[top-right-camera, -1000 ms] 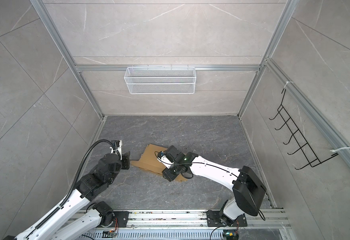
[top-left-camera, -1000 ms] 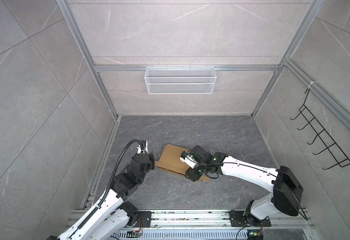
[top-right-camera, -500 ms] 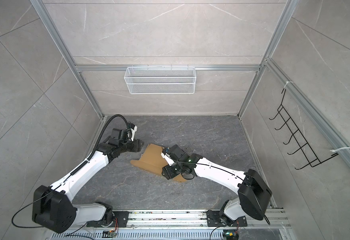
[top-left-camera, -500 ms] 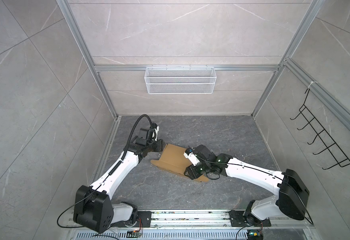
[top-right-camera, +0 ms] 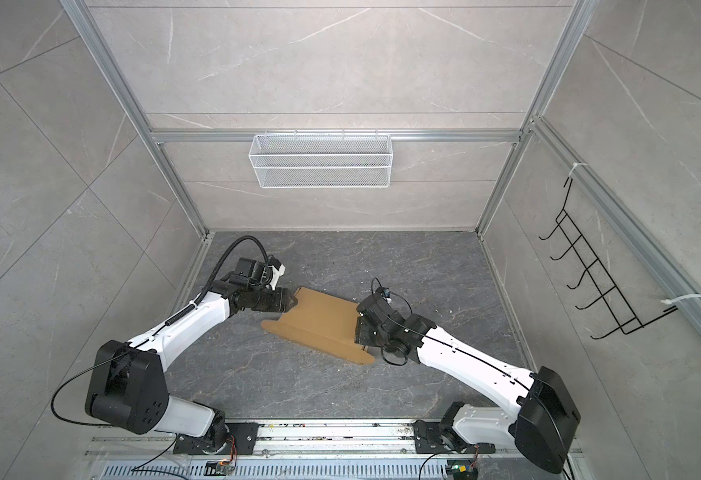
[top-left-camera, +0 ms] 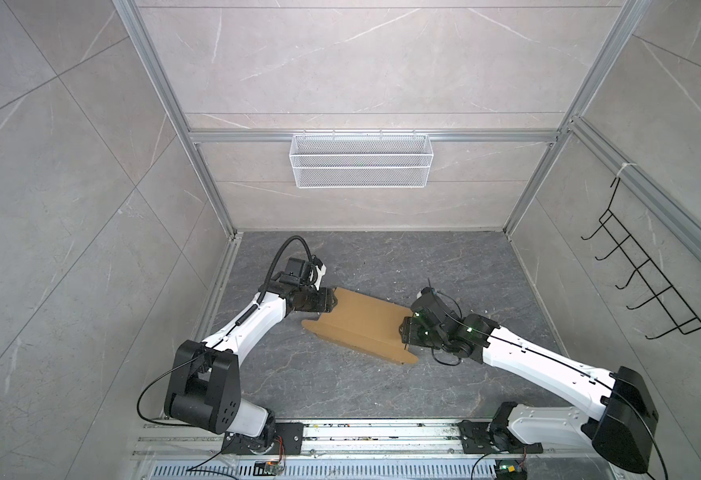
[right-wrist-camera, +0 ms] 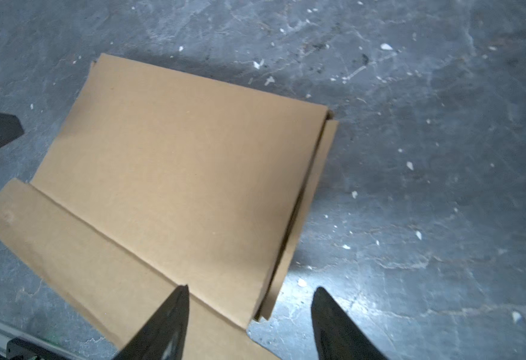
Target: Fold the paper box
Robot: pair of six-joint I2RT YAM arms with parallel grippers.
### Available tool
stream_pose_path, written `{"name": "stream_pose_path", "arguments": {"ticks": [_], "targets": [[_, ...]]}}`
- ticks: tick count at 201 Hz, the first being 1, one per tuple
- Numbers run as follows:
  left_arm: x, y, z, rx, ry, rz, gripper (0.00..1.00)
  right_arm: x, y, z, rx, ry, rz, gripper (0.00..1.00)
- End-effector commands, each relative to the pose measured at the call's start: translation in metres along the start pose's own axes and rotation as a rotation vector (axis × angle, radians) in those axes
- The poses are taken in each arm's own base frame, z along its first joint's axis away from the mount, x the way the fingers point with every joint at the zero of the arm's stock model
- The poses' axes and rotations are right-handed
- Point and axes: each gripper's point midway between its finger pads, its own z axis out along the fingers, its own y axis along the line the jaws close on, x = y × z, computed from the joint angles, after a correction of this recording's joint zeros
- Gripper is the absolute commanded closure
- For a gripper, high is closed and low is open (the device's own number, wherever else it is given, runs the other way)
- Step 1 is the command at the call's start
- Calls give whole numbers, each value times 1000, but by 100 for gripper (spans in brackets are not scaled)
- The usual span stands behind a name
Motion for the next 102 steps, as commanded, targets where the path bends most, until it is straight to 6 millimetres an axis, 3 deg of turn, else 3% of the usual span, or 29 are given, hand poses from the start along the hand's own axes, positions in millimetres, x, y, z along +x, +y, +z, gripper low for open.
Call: {"name": "stream_pose_path", "arguments": {"ticks": [1,57,102], "targets": [[3,5,9,38,11,-78,41,16,-12,13,33,59,71,35],[10,5,19,110,-2,-159,44,26,4,38,-35,134,62,42],[33,10,22,104,11,-200,58,29,-5,52,-29,160,49,66]]}}
